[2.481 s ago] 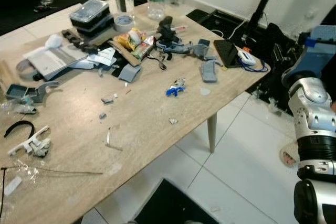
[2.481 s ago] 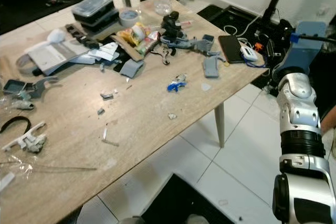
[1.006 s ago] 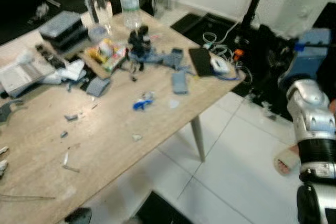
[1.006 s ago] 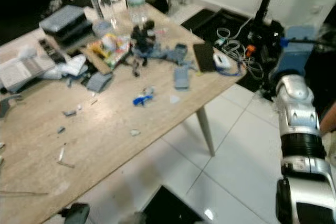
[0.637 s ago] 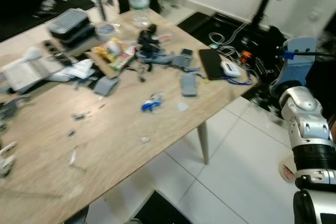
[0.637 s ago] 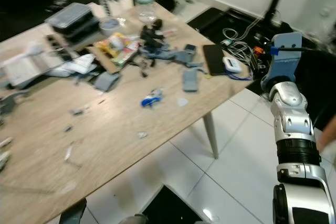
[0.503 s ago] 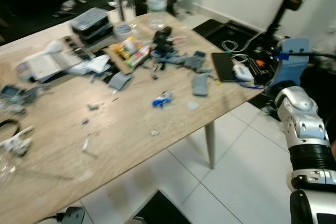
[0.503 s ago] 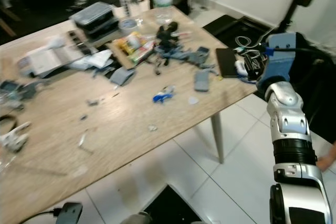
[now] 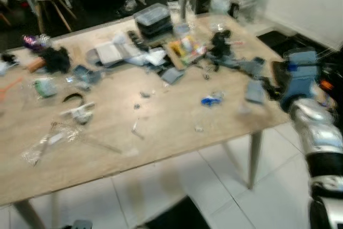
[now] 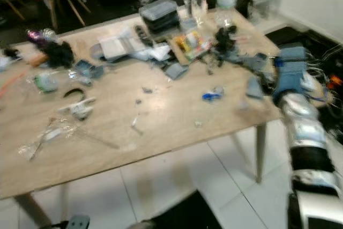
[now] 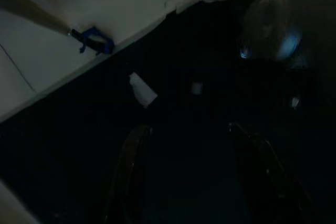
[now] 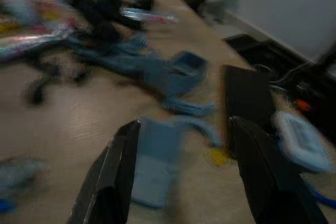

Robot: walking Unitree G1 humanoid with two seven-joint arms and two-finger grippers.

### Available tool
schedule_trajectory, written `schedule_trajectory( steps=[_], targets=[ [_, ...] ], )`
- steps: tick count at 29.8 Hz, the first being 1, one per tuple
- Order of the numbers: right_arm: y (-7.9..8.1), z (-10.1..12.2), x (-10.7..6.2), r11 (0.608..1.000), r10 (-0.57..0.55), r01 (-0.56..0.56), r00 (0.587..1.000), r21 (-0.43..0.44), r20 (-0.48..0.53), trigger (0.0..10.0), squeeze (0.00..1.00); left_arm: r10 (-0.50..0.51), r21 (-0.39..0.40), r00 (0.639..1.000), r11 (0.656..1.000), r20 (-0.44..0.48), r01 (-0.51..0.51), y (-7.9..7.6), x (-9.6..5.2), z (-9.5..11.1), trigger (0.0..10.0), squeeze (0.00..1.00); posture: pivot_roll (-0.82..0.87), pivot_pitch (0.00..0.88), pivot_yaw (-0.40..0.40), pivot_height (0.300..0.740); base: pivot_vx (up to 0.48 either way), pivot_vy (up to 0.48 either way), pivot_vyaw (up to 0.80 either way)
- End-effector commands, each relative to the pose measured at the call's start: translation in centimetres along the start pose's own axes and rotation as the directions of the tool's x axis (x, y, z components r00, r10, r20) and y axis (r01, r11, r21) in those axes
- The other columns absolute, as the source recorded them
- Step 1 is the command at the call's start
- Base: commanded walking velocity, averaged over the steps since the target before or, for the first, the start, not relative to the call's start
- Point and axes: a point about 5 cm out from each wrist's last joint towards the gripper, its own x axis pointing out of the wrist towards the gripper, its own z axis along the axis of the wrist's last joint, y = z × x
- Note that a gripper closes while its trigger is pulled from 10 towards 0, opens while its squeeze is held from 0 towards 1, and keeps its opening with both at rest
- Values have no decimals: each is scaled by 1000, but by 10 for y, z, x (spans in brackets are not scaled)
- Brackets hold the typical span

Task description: Picking trash to rubbish bin

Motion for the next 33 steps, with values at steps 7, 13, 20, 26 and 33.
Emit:
schedule_trajectory(
  steps=[7,13,20,26,33],
  targets=[
    [-15,-19,-3,996,-91,90,993,-19,-78,10000,0,-22,34,1000,999,0,22,0,0,4,10000,0,-39,74,12,740,0,-341,0],
    [-10,-24,-1,997,-83,83,993,-10,-87,10000,0,-3,8,1000,1000,2,3,1,0,3,10000,0,-36,71,13,740,0,-235,0],
    [7,-20,0,997,34,-34,999,72,2,10000,90,-3,26,1000,1000,-2,3,2,0,3,10000,0,-32,71,21,740,0,0,0],
    [23,-25,-1,979,117,-121,993,166,35,10000,1000,-3,29,1000,1000,-3,3,3,0,2,10000,0,-30,76,24,740,0,0,0],
    [41,-28,-2,936,195,-214,976,280,94,10000,1000,-3,40,1000,999,-7,3,5,-1,1,10000,0,-27,100,41,740,0,0,0]
  ],
)
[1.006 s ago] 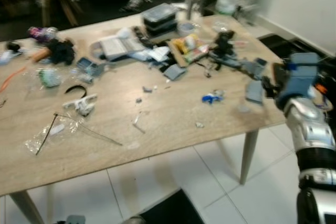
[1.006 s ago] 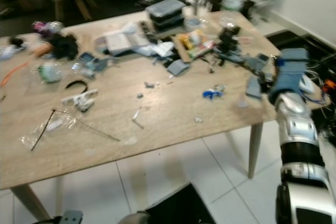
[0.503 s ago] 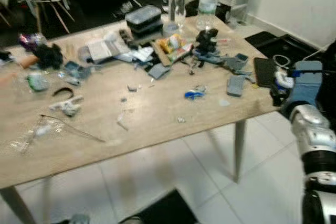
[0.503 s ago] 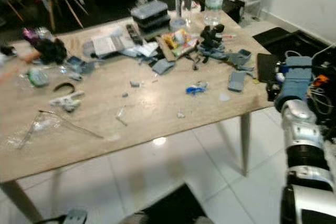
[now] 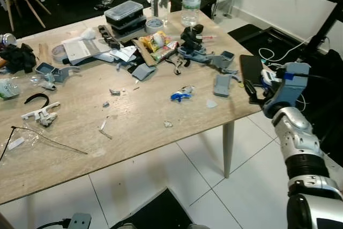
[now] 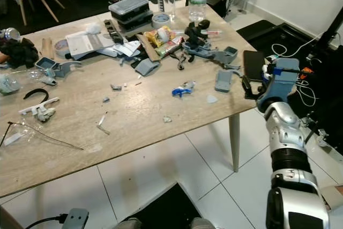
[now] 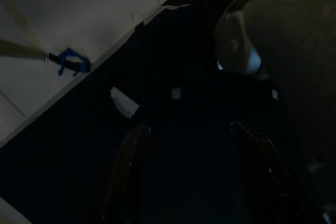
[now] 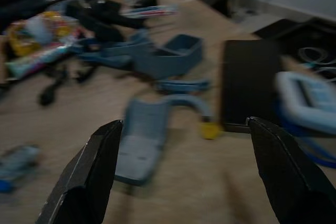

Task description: Picking trash to rubbish bin

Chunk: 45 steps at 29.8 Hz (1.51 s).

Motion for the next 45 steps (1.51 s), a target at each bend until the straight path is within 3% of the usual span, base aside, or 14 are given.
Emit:
schedule_trajectory(
  steps=[1,5,8,12,13,20,30,34,39,42,45],
  targets=[
    [-3,-3,-1,999,0,0,1000,32,7,10000,1000,9,13,1000,1000,-28,-9,5,-3,-8,10000,0,-27,100,41,740,0,0,0],
    [10,10,6,987,76,-88,993,138,92,10000,1000,12,27,999,1000,-33,-11,9,-4,-11,10000,0,-18,141,60,740,0,0,0],
    [18,17,10,979,114,-132,987,155,117,10000,1000,15,35,999,999,-40,-13,11,-5,-13,10000,0,-13,152,65,740,0,0,0],
    [24,15,16,983,97,-107,992,148,78,10000,969,22,37,998,999,-54,-20,15,-7,-18,10000,0,-2,176,74,740,0,0,0],
    [25,11,17,986,78,-84,996,144,49,10000,0,24,37,998,999,-58,-22,16,-8,-20,10000,0,4,186,80,740,0,0,0],
    [23,7,22,989,1,1,1000,150,-12,10000,0,30,48,997,998,-72,-27,23,-13,-30,10000,0,28,229,111,740,0,0,0],
    [25,23,33,988,-62,66,998,140,-31,10000,0,36,66,996,997,-80,-31,30,-18,-40,10000,0,37,272,135,740,0,0,0],
    [24,29,39,980,-114,127,989,154,-93,10000,0,34,70,996,997,-81,-28,31,-19,-42,10000,0,39,280,134,740,0,0,0],
    [27,40,43,974,-106,119,991,194,-77,10000,0,31,69,996,997,-79,-25,30,-19,-42,10000,0,39,280,134,740,0,0,0],
    [30,46,45,986,-101,112,990,120,-93,10000,0,28,68,997,997,-77,-22,30,-18,-40,10000,0,30,272,130,740,0,0,0],
    [29,44,46,993,-115,112,984,-30,-133,10000,0,26,67,997,998,-74,-21,29,-17,-39,10000,0,26,267,128,740,0,0,0]
  ],
)
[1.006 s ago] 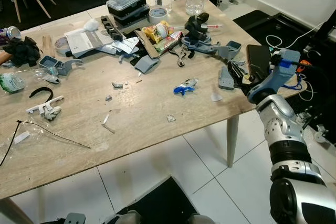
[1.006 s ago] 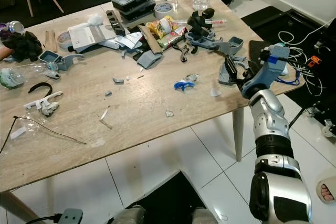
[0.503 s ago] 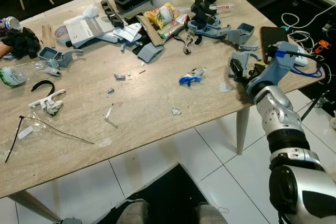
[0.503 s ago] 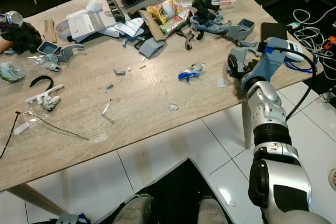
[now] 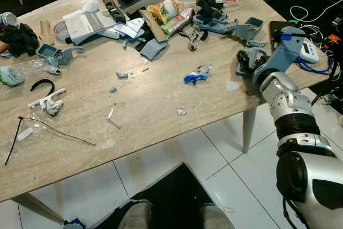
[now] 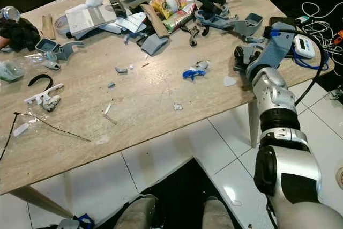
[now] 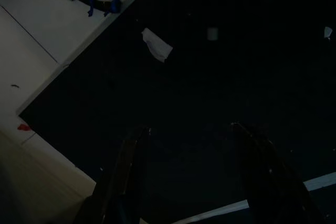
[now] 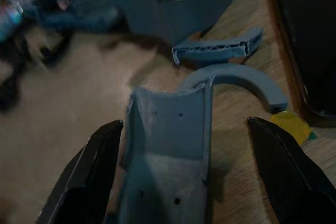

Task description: Picking trash to rubbish bin

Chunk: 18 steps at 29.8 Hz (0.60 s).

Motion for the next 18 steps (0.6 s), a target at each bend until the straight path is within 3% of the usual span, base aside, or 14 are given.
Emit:
schedule_trajectory(
  steps=[1,5,10,14,15,17,18],
  targets=[
    [1,-11,0,997,-17,10,997,-81,-77,10000,0,13,14,999,1000,-39,-12,7,-4,-11,10000,0,25,264,128,740,0,0,0],
    [3,-15,1,994,-13,-2,991,-112,-136,10000,0,12,12,999,1000,-35,-12,6,-3,-9,10000,0,21,256,126,740,0,0,0],
    [3,-6,2,967,-20,-9,994,-255,-108,10000,0,11,10,1000,1000,-27,-11,6,-3,-6,10000,0,17,248,122,740,0,0,0],
    [2,-5,3,964,-28,-2,994,-265,-107,10000,0,8,6,1000,1000,-21,-8,5,-2,-4,10000,0,17,243,119,740,0,0,0],
    [2,-4,3,965,-25,-2,995,-262,-98,4431,0,8,5,1000,1000,-20,-8,5,-2,-4,10000,0,16,241,117,740,0,0,0],
    [2,-3,3,965,-24,-1,995,-261,-94,4431,0,8,5,1000,1000,-20,-8,4,-2,-3,10000,0,16,237,116,740,0,0,0],
    [2,-3,3,967,-25,1,995,-253,-91,0,0,8,4,1000,1000,-18,-7,4,-1,-3,10000,0,15,235,116,740,0,0,0]
  ],
)
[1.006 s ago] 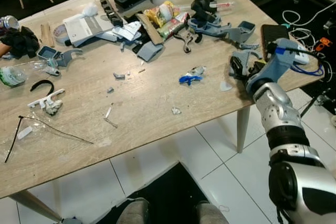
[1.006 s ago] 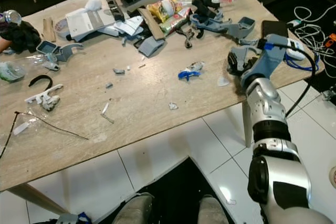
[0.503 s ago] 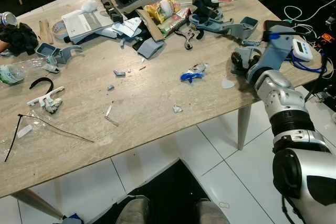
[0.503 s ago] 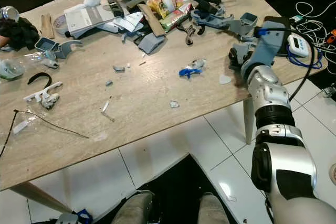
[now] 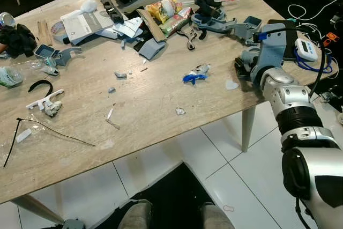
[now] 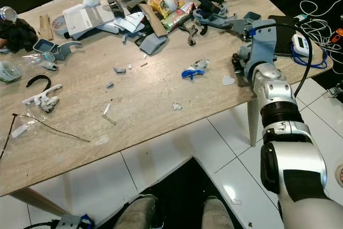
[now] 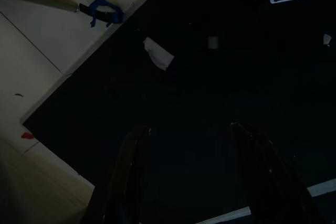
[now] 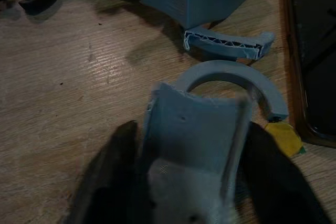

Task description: Picking trash to rubbish bin

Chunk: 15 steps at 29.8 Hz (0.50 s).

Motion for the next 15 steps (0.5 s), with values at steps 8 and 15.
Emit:
schedule_trajectory(
  steps=[8,15],
  targets=[
    [-3,1,0,999,-19,18,1000,41,25,0,0,10,-6,999,1000,-31,-10,1,-1,-7,10000,0,8,201,106,740,0,0,0],
    [24,42,-9,920,159,-266,924,287,347,10000,0,16,-25,1000,1000,-16,-17,-2,1,0,10000,0,3,155,91,740,0,0,0]
  ],
)
